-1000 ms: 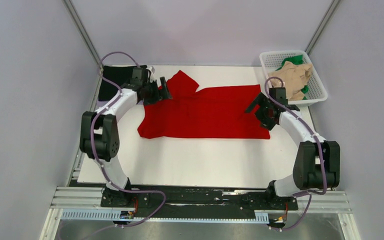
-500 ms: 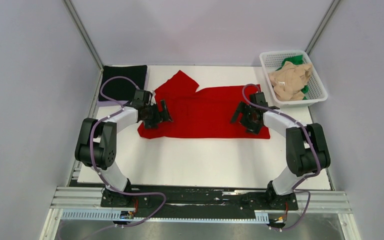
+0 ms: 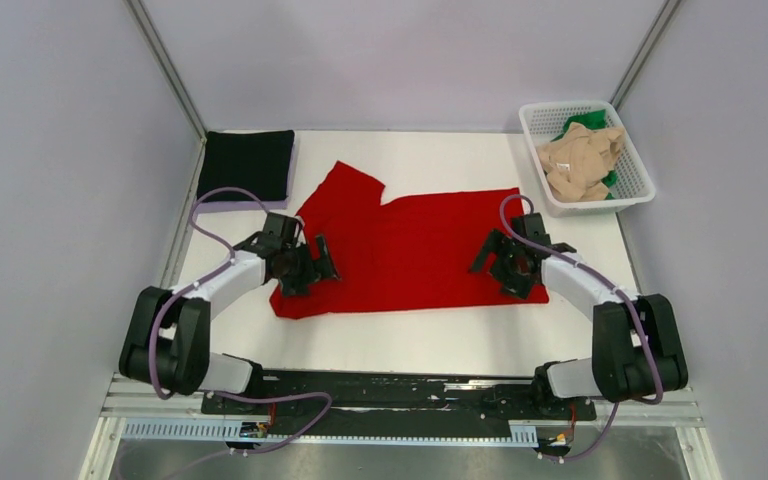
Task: Fold and stack the t-shirts
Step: Fold the flattened tshirt in 1/3 of the way
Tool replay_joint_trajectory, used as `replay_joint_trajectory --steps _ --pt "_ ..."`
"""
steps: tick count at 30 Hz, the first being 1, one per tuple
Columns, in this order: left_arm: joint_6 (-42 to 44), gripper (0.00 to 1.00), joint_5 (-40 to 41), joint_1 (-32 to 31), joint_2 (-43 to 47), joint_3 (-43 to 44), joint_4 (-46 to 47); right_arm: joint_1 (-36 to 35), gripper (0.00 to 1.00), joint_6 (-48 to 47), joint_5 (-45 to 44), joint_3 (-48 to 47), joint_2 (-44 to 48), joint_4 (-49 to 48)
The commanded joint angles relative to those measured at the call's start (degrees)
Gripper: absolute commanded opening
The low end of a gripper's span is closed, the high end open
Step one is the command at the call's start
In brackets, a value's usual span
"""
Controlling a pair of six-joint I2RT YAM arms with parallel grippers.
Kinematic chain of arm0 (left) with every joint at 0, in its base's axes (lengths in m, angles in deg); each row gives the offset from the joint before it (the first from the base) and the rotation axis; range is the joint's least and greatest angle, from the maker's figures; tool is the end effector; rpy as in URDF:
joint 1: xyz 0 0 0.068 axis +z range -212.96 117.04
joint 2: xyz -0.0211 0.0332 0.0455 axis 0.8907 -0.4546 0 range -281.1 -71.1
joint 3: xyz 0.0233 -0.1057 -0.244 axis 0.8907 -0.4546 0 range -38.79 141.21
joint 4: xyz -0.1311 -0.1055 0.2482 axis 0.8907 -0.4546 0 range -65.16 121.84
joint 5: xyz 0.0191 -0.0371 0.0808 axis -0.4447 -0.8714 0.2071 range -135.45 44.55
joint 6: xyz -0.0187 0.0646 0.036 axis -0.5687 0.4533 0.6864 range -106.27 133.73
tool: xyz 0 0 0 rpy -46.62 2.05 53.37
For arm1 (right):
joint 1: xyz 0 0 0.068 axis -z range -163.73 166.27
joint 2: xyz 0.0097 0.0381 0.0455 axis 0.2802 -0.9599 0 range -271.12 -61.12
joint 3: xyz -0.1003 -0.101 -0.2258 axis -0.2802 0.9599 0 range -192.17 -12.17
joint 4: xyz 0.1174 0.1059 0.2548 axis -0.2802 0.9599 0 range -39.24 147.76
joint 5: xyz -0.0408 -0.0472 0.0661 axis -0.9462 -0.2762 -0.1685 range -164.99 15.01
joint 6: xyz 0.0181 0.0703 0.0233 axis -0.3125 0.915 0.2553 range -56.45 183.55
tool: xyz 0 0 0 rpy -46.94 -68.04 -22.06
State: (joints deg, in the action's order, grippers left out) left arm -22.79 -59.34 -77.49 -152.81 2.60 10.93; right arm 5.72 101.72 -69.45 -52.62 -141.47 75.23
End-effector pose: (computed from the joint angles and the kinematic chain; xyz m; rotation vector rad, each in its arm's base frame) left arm 0.2916 -0.0916 0.1098 -0.4367 2.6952 -0.6017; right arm 0.2881 0.0599 0.1058 0.6267 2.6766 0.3790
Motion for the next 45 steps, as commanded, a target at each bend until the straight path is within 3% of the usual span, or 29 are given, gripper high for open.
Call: replay_joint_trajectory --steps 1,8,23,30,36,38,45 --pt "-3.17 1.00 4.16 -1.29 5.16 -6.19 -15.67 0.33 1.00 3.31 -1.18 5.51 1.93 16.80" --pt "-4.40 1.00 7.38 -2.53 10.88 -5.12 -20.37 0.11 1.00 6.68 -2.08 6.00 7.21 21.36" --pt "-4.20 1.00 6.87 -2.53 12.12 -4.31 -17.32 -3.73 1.00 13.87 1.20 7.94 12.17 28.80" --pt "-3.98 1.00 7.79 -2.53 15.38 -1.50 -20.28 -3.81 1.00 11.00 -2.49 -0.23 18.30 23.19" --pt "-0.91 1.00 7.45 -2.53 16.49 7.68 -16.48 -3.74 1.00 7.38 -9.63 -6.36 21.95 16.92" --pt "1.17 1.00 8.59 -2.53 13.10 14.99 -14.51 -3.48 1.00 6.61 -11.16 -7.12 21.76 13.67" --pt "10.49 1.00 14.44 -2.53 -14.19 43.16 -16.70 -3.08 1.00 0.70 -14.55 -10.70 16.44 9.64"
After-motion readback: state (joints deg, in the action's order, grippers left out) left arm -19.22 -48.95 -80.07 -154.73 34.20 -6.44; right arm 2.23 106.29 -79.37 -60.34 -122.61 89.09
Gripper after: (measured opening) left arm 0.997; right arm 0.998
